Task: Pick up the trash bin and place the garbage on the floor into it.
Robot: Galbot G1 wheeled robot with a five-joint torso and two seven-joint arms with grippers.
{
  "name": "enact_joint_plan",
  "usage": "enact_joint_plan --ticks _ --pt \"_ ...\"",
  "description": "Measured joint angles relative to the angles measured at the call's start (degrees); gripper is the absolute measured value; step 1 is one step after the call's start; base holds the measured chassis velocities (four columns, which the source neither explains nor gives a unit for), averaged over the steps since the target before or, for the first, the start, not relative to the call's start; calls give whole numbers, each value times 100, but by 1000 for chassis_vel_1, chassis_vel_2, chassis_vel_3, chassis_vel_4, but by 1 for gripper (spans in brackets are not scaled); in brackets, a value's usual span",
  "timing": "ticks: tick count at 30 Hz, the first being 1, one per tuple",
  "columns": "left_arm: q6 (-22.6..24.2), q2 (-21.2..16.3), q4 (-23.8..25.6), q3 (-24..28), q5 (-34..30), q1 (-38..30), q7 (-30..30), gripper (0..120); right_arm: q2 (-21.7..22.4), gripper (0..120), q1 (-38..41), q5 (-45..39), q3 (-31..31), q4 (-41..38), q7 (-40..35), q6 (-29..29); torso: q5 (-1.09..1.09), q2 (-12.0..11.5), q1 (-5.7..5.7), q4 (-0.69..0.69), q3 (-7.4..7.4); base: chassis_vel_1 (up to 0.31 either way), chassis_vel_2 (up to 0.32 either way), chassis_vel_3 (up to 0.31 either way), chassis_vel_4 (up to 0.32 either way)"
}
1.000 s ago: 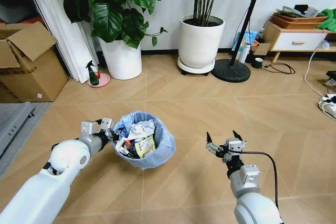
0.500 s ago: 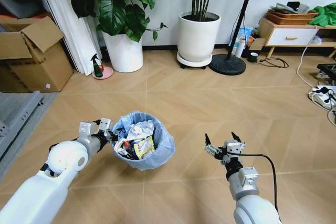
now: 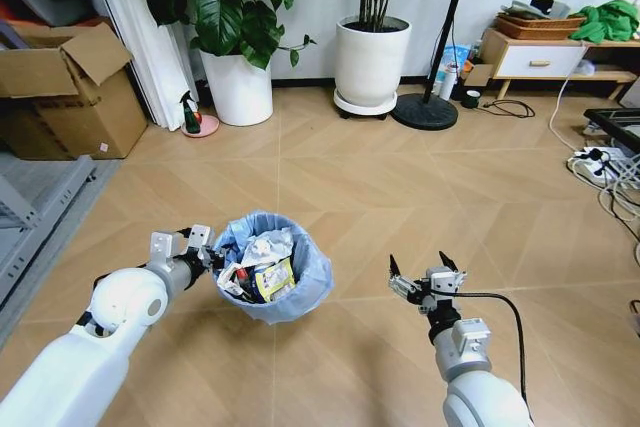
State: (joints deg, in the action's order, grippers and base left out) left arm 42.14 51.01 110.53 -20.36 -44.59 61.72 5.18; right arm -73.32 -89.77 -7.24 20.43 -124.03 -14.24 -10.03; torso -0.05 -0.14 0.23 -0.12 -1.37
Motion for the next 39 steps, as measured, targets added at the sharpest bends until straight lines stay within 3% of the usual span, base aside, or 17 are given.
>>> enact_joint_plan --ticks 25,39 --pt "0 64 -128 48 20 -94 -16 0 39 100 168 -74 3 120 -5 -11 0 0 0 -1 0 163 -164 -163 165" --pt "0 168 -136 9 19 -19 132 0 57 100 238 -127 53 209 -5 73 -1 0 0 -1 0 64 -71 -62 63"
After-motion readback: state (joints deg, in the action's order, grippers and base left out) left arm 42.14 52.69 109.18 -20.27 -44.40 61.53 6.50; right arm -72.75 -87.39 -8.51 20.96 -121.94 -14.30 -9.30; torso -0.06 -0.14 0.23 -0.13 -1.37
